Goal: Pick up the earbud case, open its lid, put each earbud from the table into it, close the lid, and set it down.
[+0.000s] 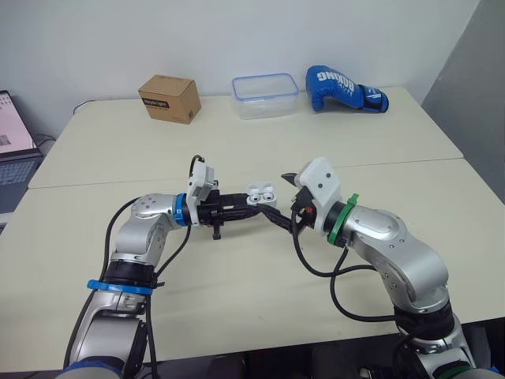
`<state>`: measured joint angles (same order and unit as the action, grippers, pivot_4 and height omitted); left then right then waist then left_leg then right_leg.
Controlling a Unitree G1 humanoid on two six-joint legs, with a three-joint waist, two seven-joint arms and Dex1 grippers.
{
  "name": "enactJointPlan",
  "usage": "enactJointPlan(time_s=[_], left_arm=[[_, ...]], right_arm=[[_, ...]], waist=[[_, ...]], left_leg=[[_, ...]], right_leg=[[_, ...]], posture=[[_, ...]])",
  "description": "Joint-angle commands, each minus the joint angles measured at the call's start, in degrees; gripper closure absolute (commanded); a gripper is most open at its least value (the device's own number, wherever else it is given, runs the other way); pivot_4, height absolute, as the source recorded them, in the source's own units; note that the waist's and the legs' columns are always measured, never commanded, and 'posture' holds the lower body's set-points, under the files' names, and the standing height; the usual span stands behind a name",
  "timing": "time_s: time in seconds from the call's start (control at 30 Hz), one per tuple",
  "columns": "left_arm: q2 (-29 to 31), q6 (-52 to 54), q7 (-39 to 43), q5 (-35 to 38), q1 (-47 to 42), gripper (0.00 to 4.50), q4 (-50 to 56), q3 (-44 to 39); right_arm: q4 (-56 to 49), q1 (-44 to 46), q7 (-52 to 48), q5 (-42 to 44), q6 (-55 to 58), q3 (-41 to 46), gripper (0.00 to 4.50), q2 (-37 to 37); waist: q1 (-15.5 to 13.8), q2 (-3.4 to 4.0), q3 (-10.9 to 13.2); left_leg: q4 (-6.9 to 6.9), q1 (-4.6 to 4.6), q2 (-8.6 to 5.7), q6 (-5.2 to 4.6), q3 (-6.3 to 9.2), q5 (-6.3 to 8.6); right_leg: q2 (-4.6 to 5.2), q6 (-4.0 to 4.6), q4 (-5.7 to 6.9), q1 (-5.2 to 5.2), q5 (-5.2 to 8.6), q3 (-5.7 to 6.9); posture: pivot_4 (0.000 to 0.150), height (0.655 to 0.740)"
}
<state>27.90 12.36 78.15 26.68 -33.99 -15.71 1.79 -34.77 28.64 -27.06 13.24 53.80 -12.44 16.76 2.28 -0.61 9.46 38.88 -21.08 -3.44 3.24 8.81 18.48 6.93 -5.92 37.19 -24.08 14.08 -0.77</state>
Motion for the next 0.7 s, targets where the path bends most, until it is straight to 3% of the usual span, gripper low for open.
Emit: enactJointPlan(time_s=[0.03,0.17,0.3,0.7], left_arm=[[0.6,-0.5,0.2,1.0,-0.5,3.71,2.3,-1.4],[0.8,-0.8,0.3,0.8,-0.2,3.71,1.8,-1.4],[0.8,-0.7,0.3,1.0,0.1,3.71,2.4,-1.5],[1.0,2.2,-1.2,2.7,2.4,3.71,8.3,-1.8]], right_arm=[[-2.3,1.2,-1.9,4.9,-0.4,3.9,0.02,-0.6],[-2.9,4.5,-6.6,16.2,5.6,11.9,0.02,0.6],[0.8,9.8,-8.0,21.1,7.9,15.6,0.02,3.3],[20.7,18.8,-17.9,13.5,-5.0,4.4,0.02,11.6]], waist=[[0.0,0.00,0.0],[0.0,0.00,0.0],[0.0,0.00,0.0],[0.4,0.00,0.0]], left_leg=[[0.00,0.00,0.00,0.00,0.00,0.00],[0.00,0.00,0.00,0.00,0.01,0.00],[0.00,0.00,0.01,0.00,0.02,0.00],[-0.01,0.00,0.02,-0.01,-0.06,0.00]], right_leg=[[0.00,0.00,0.00,0.00,0.00,0.00],[0.00,0.00,-0.01,0.02,0.00,0.00],[0.00,0.00,0.00,0.02,0.00,0.02],[0.01,0.00,-0.03,0.00,0.00,-0.02]], posture=[[0.150,0.7307],[0.150,0.7307],[0.150,0.7307],[0.150,0.7307]])
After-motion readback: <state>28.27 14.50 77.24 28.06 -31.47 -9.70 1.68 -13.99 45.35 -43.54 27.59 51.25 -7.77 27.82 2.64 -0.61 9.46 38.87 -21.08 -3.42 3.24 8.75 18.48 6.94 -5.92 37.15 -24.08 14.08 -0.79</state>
